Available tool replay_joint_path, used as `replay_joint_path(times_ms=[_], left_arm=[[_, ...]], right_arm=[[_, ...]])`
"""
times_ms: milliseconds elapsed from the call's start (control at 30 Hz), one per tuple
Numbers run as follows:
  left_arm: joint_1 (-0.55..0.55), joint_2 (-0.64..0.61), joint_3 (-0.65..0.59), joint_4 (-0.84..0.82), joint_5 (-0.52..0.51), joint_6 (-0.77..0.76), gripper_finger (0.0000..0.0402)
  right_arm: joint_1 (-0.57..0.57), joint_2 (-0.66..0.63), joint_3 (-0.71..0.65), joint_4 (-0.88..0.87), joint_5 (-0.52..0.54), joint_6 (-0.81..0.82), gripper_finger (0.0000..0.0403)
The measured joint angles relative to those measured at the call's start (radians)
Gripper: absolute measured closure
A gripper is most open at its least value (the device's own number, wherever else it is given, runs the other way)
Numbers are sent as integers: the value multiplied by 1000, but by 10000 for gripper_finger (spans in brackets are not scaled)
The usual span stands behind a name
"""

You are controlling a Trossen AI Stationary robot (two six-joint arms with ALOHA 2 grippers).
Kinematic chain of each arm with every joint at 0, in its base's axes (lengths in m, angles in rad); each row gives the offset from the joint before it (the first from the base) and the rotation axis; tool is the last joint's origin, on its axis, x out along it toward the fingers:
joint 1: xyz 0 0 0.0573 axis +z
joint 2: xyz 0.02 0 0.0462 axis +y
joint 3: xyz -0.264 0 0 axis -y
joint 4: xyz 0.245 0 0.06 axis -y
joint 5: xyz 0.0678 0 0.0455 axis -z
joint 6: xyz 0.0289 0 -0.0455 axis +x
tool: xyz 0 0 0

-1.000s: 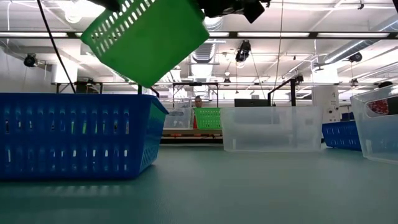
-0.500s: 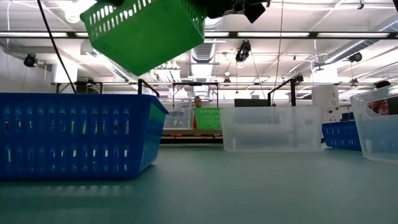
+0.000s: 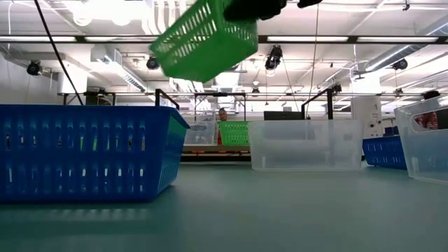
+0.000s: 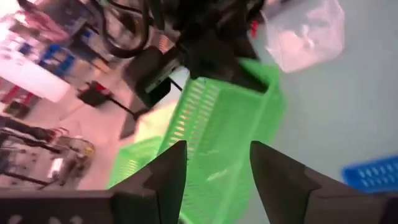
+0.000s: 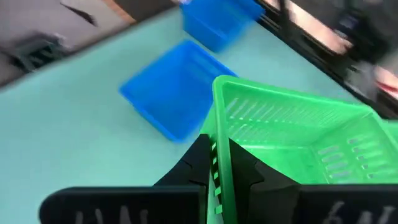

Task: Stack baskets on shelf by color
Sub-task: Stack the bottom green bin on the green bin on the shelf

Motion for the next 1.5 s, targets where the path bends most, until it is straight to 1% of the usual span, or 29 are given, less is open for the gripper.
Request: replay_joint_path(times_ms=[133,233,300,433,533,633,700,867,967,1033,1100,1167,1300,1500], left_arm=[[-1,-30,-43,103,-17,53,240],[-1,-52,-71,171,-40,64,240],[-1,-60,-93,206,-58,65,240],[-1,-75,-149,293,-78,66,240],[-1,-74,-185,341,-98,67,240],[-1,-74,-210,364,-103,69,240],[-1,-73,-212,366,-126,71,240],[-1,-82,-208,374,-246,83,240],[-1,-93,-206,375,-347,126,240],[-1,-103,-206,374,-418,143,240],[-1,-111,-206,375,-465,142,240],[-1,-115,-209,374,-468,129,240],[-4,-108,-212,373,-467,117,240],[-4,-107,-228,372,-467,118,240]], right_arm=[[-4,-80,-1,-69,155,30,390],[-7,-149,-12,-125,309,60,390],[-18,-198,-35,-128,390,88,390],[-75,-285,-106,-134,449,156,390],[-138,-337,-180,-117,457,204,390],[-203,-363,-259,-37,458,247,390],[-240,-366,-304,44,459,267,390],[-289,-329,-384,285,456,294,390],[-295,-278,-403,419,457,303,390],[-297,-232,-409,534,457,357,390],[-298,-182,-414,618,457,394,390],[-297,-131,-411,644,463,392,390],[-297,-51,-382,611,583,370,390],[-297,14,-369,604,591,353,390]])
